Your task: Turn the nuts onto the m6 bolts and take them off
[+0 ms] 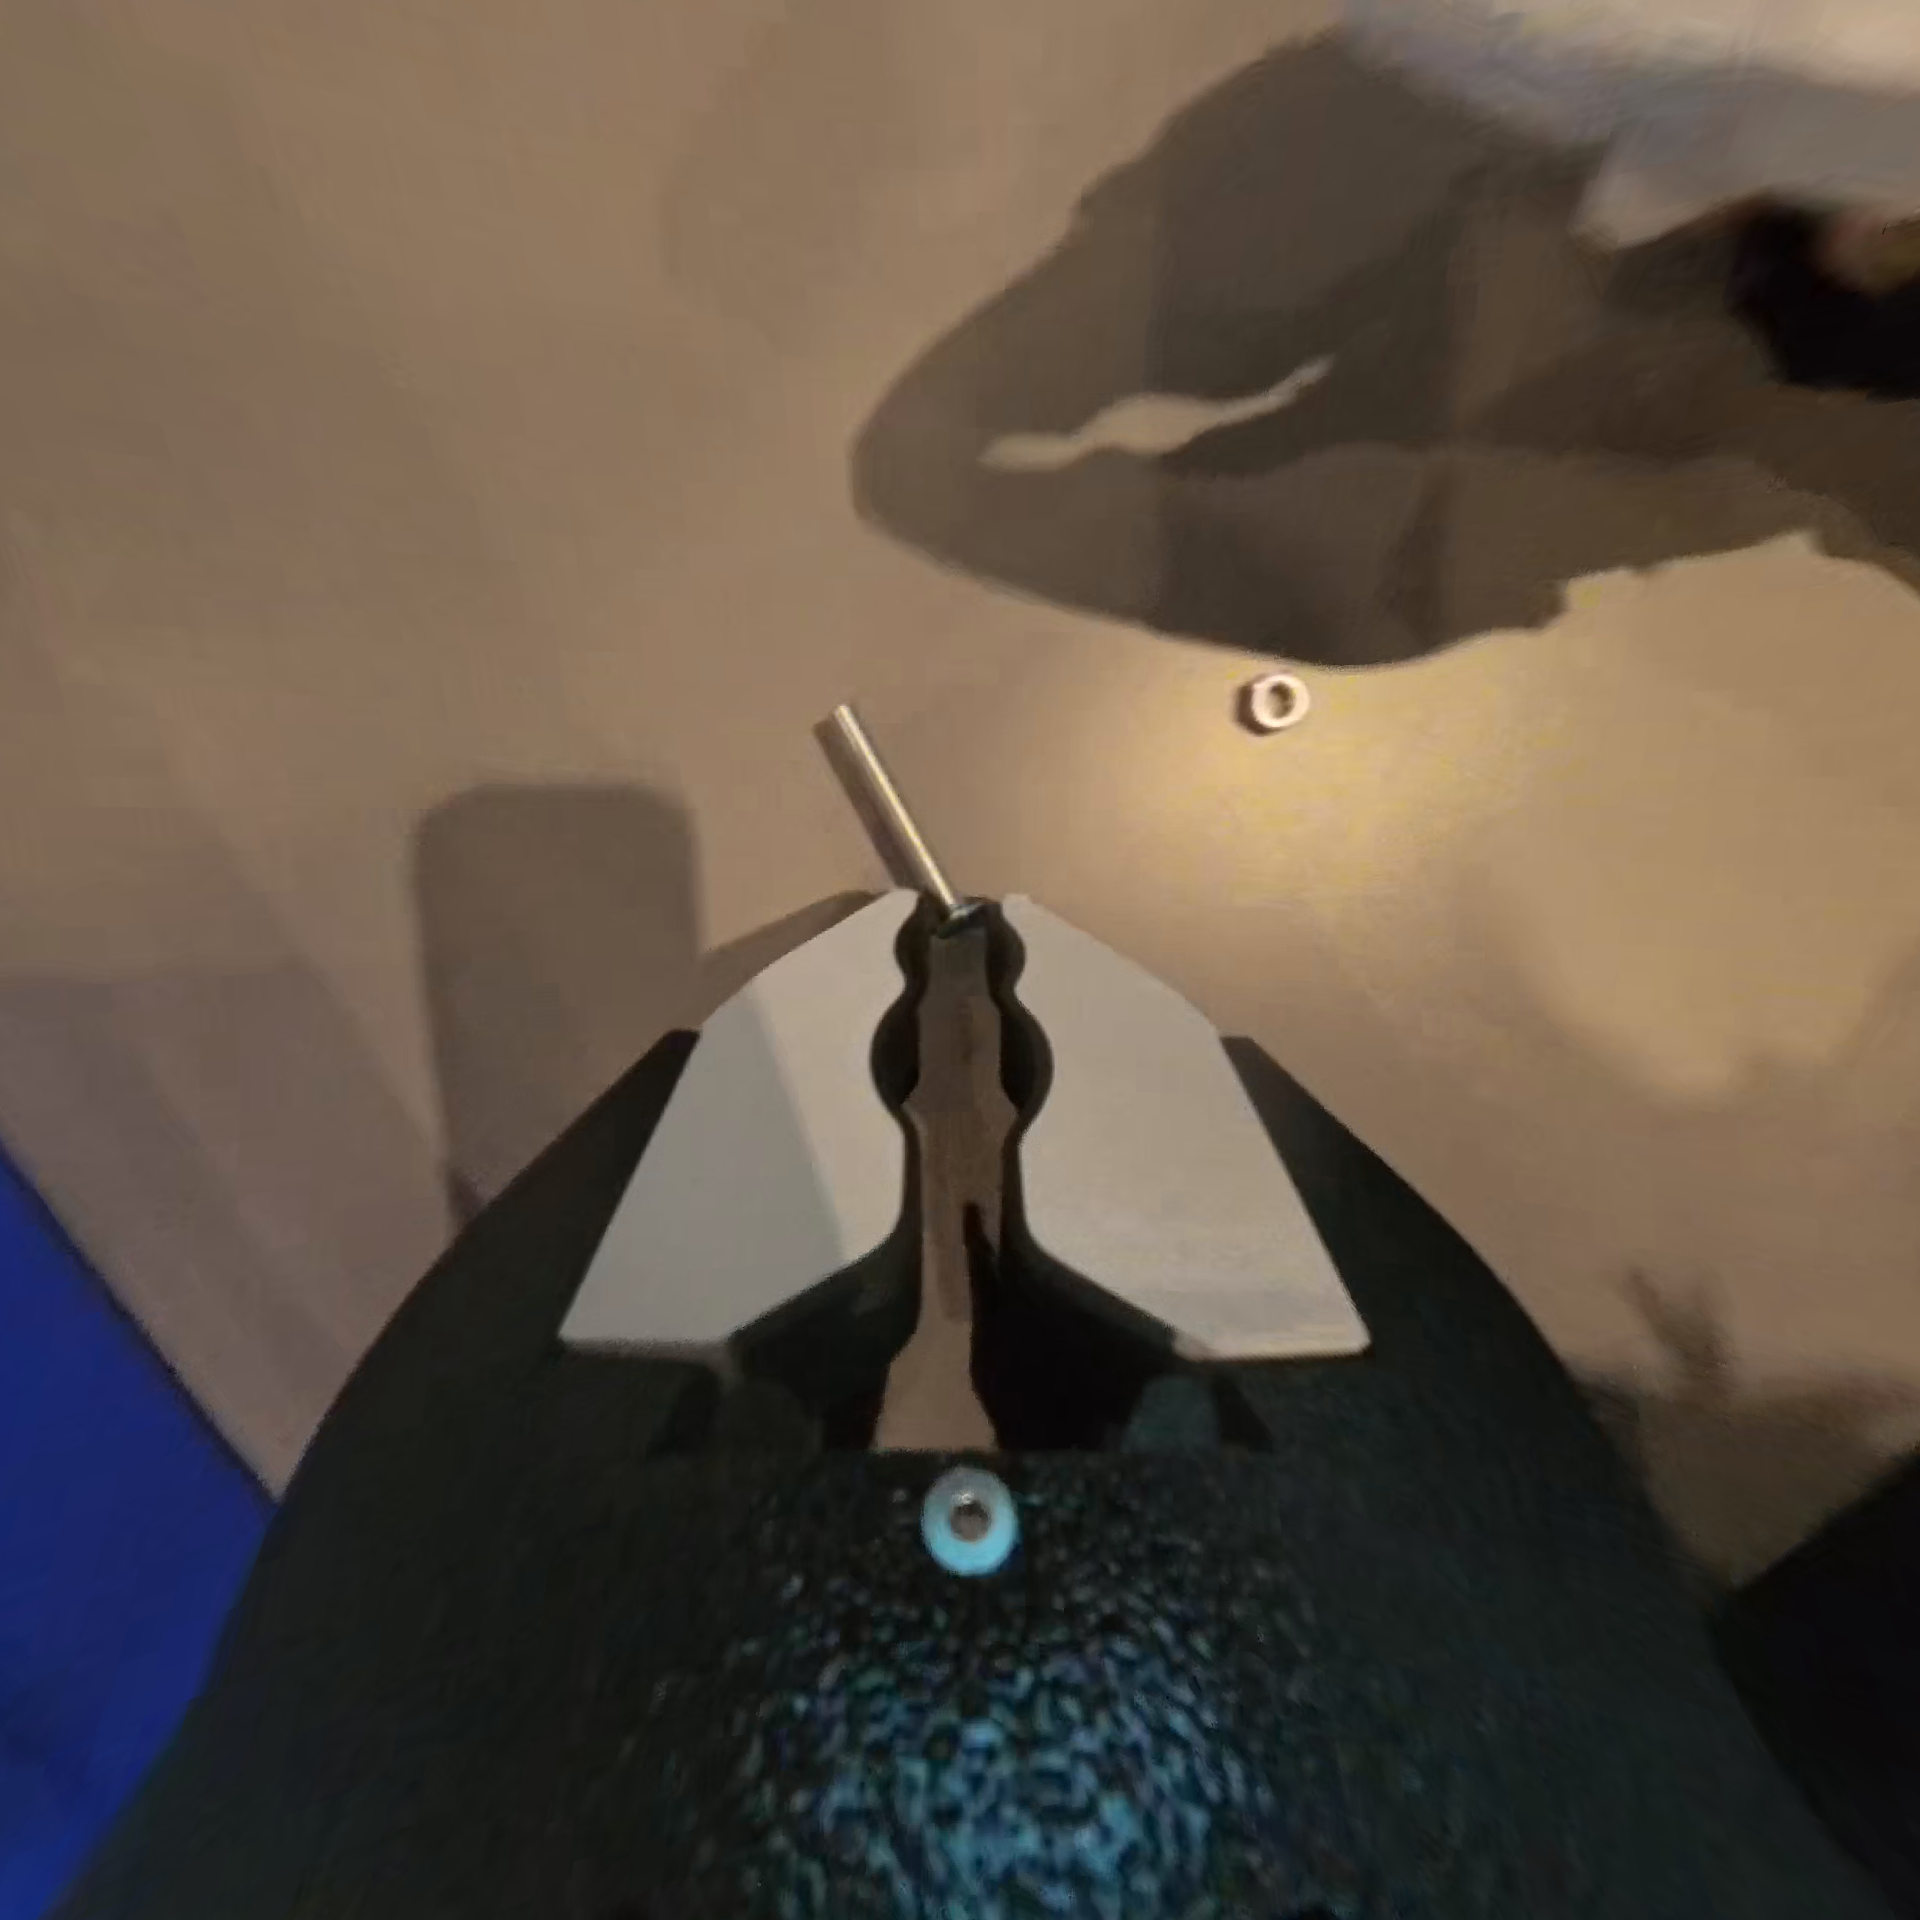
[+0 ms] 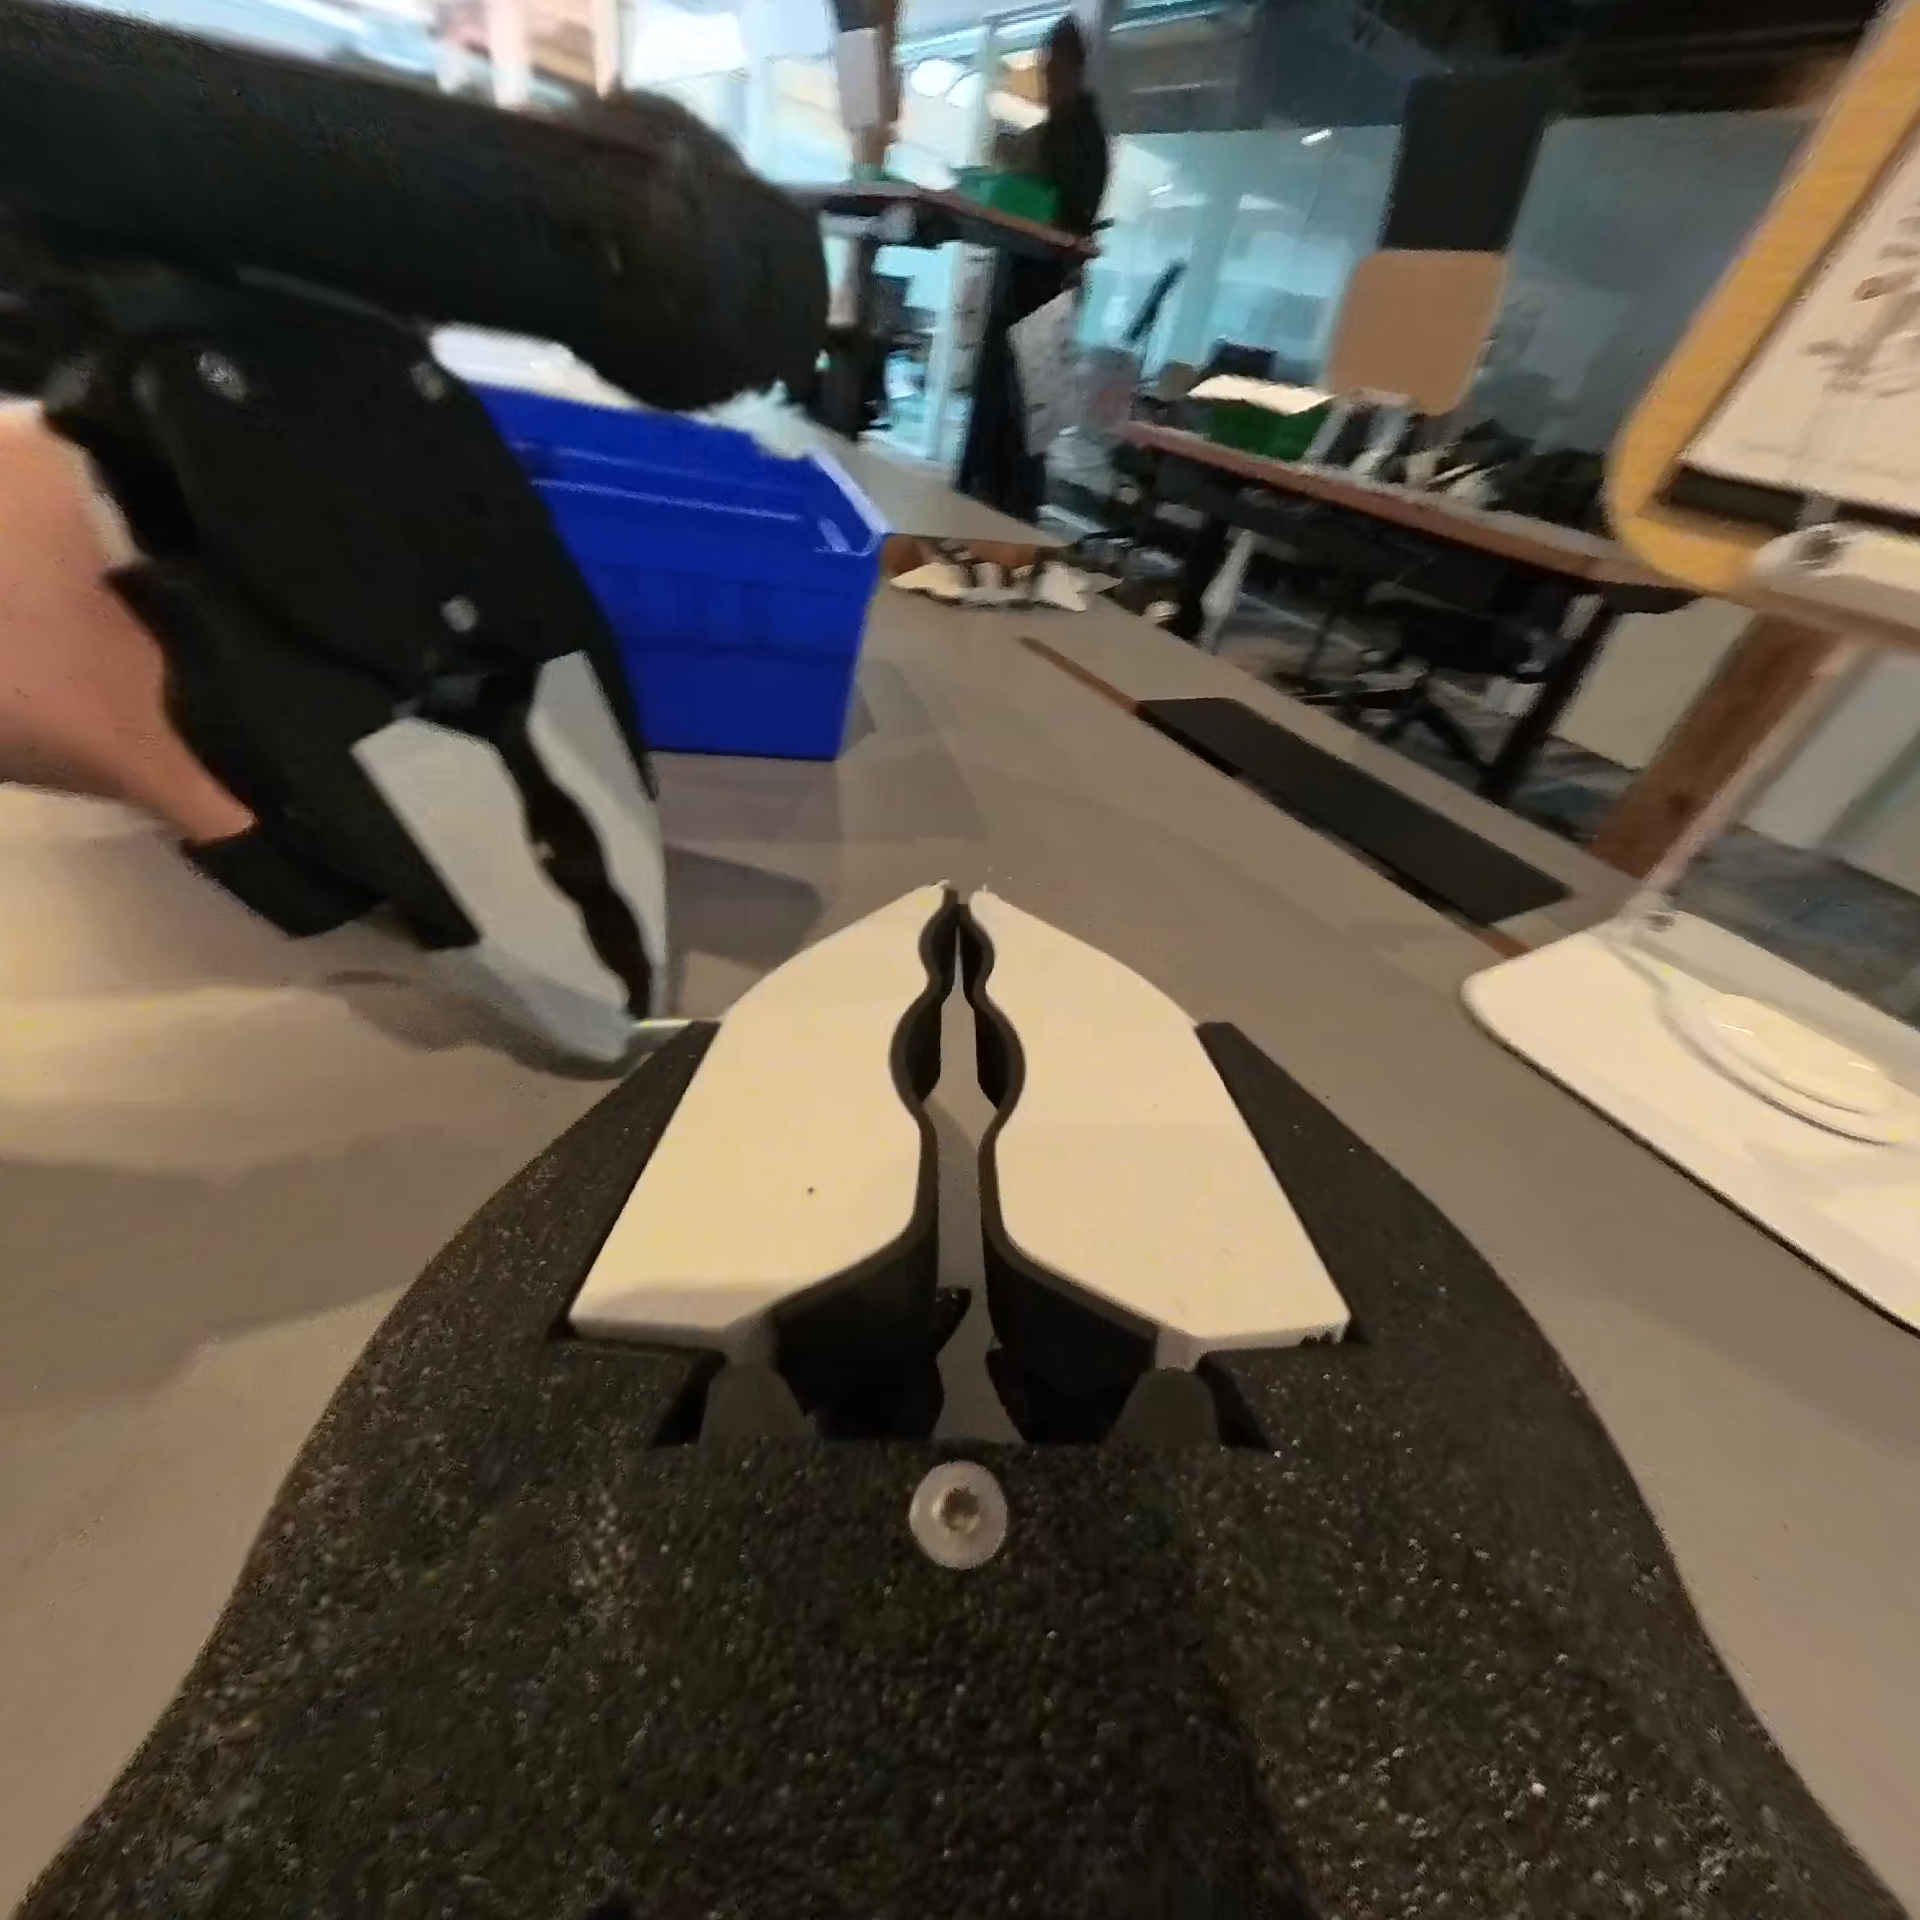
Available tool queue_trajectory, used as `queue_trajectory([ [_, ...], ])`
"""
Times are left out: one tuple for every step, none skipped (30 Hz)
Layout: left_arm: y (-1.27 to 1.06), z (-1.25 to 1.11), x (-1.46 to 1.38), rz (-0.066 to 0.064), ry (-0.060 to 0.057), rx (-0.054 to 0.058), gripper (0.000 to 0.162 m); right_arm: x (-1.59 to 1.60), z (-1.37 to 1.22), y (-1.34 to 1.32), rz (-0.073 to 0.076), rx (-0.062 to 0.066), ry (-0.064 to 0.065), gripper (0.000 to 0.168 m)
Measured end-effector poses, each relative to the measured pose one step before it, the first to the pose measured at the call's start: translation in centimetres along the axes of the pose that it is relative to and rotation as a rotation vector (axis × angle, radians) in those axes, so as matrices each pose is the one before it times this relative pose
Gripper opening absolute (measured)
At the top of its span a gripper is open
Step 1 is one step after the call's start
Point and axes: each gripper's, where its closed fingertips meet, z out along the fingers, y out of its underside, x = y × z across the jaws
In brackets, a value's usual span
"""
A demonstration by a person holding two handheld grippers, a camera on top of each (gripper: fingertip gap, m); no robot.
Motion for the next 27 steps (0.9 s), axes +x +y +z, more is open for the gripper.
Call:
queue_trajectory([
  [-0.403,-0.414,0.387,0.0434,0.0250,0.0512,0.010,-1.113,0.107,0.253,0.0230,-0.0174,-0.0927,0.000],
  [-0.634,-0.512,0.537,0.0584,0.0274,0.0658,0.010,-1.125,0.107,0.273,0.0385,-0.0247,-0.0979,0.003],
  [-0.813,-0.586,0.370,0.0517,0.0089,0.0745,0.010,-0.460,0.103,0.177,0.0435,-0.0173,-0.0491,0.012],
  [-0.839,-0.593,0.342,0.0606,0.0025,0.0703,0.010,-0.454,-0.005,0.036,0.0392,-0.0044,-0.0478,0.018],
  [-0.771,-0.519,0.451,0.0697,0.0029,0.0608,0.010,-0.352,-0.045,-0.076,0.0456,0.0056,-0.0388,0.024],
  [-0.687,-0.393,0.282,0.0627,-0.0110,0.0478,0.010,-0.392,-0.055,-0.127,0.0626,0.0095,-0.0452,0.029],
  [-0.557,-0.251,0.281,0.0542,-0.0105,0.0343,0.010,-0.727,-0.021,-0.142,0.0795,0.0082,-0.0737,0.033],
  [-0.452,-0.106,0.376,0.0430,-0.0012,0.0236,0.010,-0.803,-0.021,-0.220,0.0850,0.0120,-0.0835,0.036],
  [-0.456,-0.026,0.350,0.0407,-0.0024,0.0238,0.010,-0.528,-0.030,-0.385,0.0734,0.0244,-0.0623,0.035],
  [-0.457,0.002,0.253,0.0329,-0.0087,0.0233,0.010,-0.061,-0.056,-0.313,0.0532,0.0248,-0.0235,0.034],
  [-0.395,0.021,0.248,0.0189,-0.0013,0.0201,0.010,0.241,-0.067,-0.051,0.0309,0.0094,0.0010,0.033],
  [-0.348,0.059,0.265,0.0057,0.0086,0.0177,0.010,0.020,-0.086,0.002,0.0120,0.0028,-0.0104,0.028],
  [-0.217,0.076,0.124,-0.0021,0.0046,0.0130,0.010,-0.396,-0.110,-0.092,0.0019,0.0054,-0.0330,0.008],
  [-0.078,0.112,0.030,-0.0061,0.0033,0.0053,0.013,-0.385,-0.093,-0.203,0.0011,0.0091,-0.0264,0.006],
  [-0.027,0.154,0.067,-0.0151,0.0102,0.0050,0.016,-0.154,-0.042,-0.044,-0.0099,0.0000,-0.0068,0.006],
  [0.031,0.176,-0.076,-0.0307,0.0049,0.0027,0.019,-0.042,-0.022,-0.012,-0.0246,0.0000,0.0043,0.005],
  [0.039,0.182,-0.265,-0.0459,-0.0022,0.0039,0.022,0.065,0.013,0.039,-0.0368,-0.0030,0.0166,0.005],
  [-0.043,0.121,-0.117,-0.0515,0.0134,0.0087,0.026,0.119,0.011,0.054,-0.0440,-0.0045,0.0236,0.005],
  [-0.138,0.051,-0.076,-0.0499,0.0172,0.0177,0.029,0.010,-0.005,-0.026,-0.0426,0.0001,0.0161,0.005],
  [-0.024,0.021,-0.158,-0.0469,0.0114,0.0104,0.039,-0.109,-0.022,-0.117,-0.0336,0.0055,0.0058,0.005],
  [0.174,0.037,-0.174,-0.0422,0.0113,-0.0043,0.041,-0.179,-0.056,-0.178,-0.0276,0.0088,-0.0010,0.005],
  [0.249,0.083,0.006,-0.0323,0.0212,-0.0110,0.042,-0.168,-0.066,-0.212,-0.0252,0.0109,-0.0005,0.005],
  [0.166,0.086,0.221,-0.0219,0.0294,-0.0062,0.041,-0.198,-0.070,-0.222,-0.0221,0.0119,-0.0042,0.005],
  [0.096,0.088,0.353,-0.0133,0.0330,-0.0024,0.038,-0.235,-0.035,-0.160,-0.0166,0.0065,-0.0090,0.005],
  [0.041,0.078,0.320,-0.0065,0.0259,0.0005,0.036,-0.267,0.008,-0.077,-0.0134,0.0027,-0.0121,0.005],
  [0.052,0.094,0.324,-0.0042,0.0247,-0.0031,0.031,-0.255,0.039,-0.027,-0.0110,-0.0001,-0.0123,0.005],
  [0.093,0.101,0.276,-0.0046,0.0218,-0.0060,0.026,-0.228,0.068,0.026,-0.0104,-0.0018,-0.0103,0.005],
])
